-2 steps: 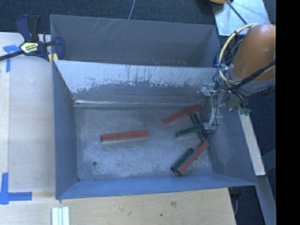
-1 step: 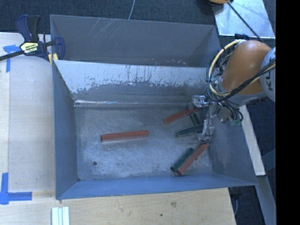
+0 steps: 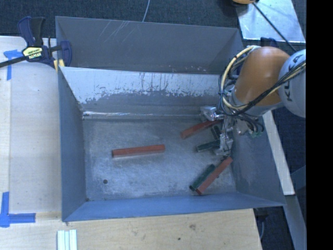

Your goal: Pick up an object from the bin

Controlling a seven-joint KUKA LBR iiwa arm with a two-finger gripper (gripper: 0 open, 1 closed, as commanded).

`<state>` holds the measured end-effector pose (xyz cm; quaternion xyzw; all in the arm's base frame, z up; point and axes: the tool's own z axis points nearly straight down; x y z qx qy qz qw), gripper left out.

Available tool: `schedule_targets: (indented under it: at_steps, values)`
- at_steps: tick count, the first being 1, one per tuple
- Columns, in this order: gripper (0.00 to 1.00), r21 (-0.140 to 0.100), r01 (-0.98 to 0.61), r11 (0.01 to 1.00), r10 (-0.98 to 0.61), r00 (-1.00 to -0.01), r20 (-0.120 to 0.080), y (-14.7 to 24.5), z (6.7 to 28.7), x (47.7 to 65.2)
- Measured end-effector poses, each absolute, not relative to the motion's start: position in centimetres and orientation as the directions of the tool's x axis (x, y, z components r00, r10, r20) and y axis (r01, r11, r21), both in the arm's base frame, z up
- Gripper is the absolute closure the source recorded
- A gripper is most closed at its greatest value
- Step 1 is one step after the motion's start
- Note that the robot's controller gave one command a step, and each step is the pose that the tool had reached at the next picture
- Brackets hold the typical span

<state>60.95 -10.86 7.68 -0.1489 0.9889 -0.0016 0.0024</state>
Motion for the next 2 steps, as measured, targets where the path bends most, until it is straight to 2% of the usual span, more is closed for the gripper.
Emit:
schedule_targets:
  at_steps: [1, 2]
  values:
    - [1.0, 0.006, -0.463, 0.886, -0.463, -0.887, -0.008, -14.24, 7.16, 62.19]
    - [1.0, 0.006, -0.463, 0.886, -0.463, -0.887, -0.008, -14.24, 7.16, 62.2]
